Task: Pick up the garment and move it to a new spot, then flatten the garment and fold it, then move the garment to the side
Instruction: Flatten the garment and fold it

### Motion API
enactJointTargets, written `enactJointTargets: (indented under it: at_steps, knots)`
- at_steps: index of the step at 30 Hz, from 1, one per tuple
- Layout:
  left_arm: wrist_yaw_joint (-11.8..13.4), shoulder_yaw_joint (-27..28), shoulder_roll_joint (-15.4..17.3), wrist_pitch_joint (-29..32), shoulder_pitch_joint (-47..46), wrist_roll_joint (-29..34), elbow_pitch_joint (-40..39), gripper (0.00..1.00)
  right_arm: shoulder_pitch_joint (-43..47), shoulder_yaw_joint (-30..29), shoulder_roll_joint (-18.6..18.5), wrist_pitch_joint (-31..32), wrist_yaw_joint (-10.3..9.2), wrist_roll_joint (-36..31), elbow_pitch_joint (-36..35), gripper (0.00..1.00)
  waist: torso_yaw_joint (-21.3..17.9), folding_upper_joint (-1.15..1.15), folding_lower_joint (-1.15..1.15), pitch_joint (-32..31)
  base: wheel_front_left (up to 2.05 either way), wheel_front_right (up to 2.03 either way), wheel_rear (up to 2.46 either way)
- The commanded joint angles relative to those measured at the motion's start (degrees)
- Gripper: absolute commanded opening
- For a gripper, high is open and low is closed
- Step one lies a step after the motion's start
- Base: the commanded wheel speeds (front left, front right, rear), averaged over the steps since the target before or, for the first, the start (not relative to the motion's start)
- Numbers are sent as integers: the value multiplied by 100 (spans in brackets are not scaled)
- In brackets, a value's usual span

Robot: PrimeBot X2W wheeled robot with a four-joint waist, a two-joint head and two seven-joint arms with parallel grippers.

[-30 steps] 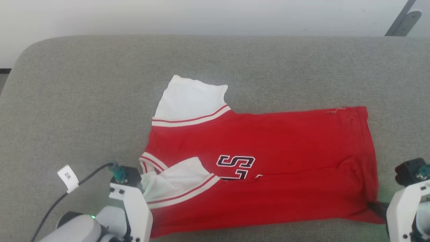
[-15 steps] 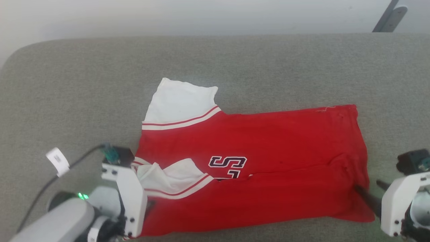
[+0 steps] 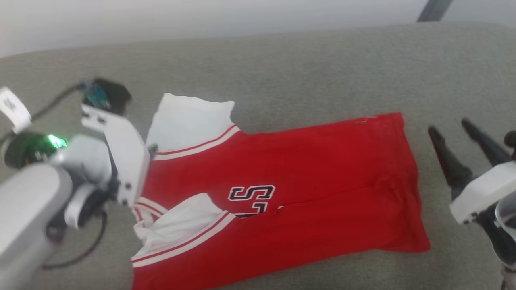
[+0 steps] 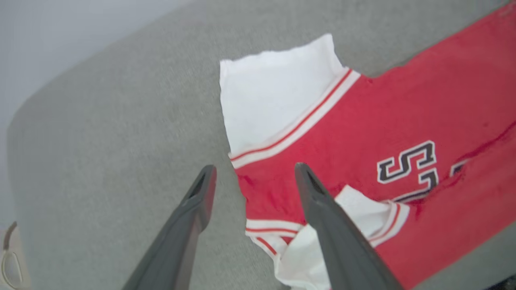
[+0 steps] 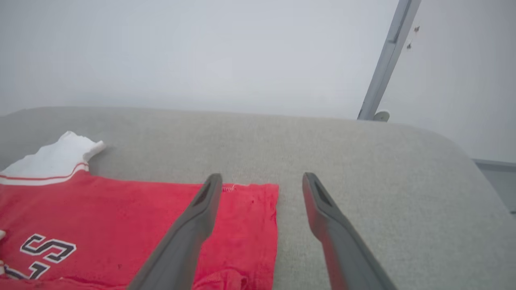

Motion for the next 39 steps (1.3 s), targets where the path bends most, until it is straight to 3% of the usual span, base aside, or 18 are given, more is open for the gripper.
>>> enactJointTargets:
  at_steps: [1,6,13,21,28,29,31,39]
  knots:
    - [-125,22,-36,-79,-201,80,158,100,-138,33,52,-286,0,-69,-45,100,-161,0,0,115,0,0,0]
    - [-619,23,-248,-295,-807,272,1003,100,-544,195,240,-1349,0,-289,121,100,-536,0,0,363,0,0,0]
    - [-1111,-68,-471,-592,-1521,633,2300,100,-885,520,406,-2096,0,-288,465,100,-1036,0,0,795,0,0,0]
    - [-1222,-39,-720,-393,-1921,497,3648,100,-997,751,302,-2374,0,-121,743,100,-1355,0,0,1189,0,0,0]
    - [-998,9,-976,315,-1802,37,4484,100,-1069,835,168,-2329,0,39,866,100,-1413,0,0,1323,0,0,0]
    - [-968,34,-1021,360,-1763,-44,4536,81,-1078,858,146,-2275,0,79,874,100,-1408,0,0,1336,0,0,0]
    - [-1017,-45,-1082,585,-1655,-132,4599,0,-1095,928,86,-2131,0,147,882,100,-1386,0,0,1350,0,0,0]
    - [-1068,-76,-1250,518,-1770,-101,4459,0,-1564,1189,-178,-1335,0,476,911,100,-1203,0,0,1373,0,0,0]
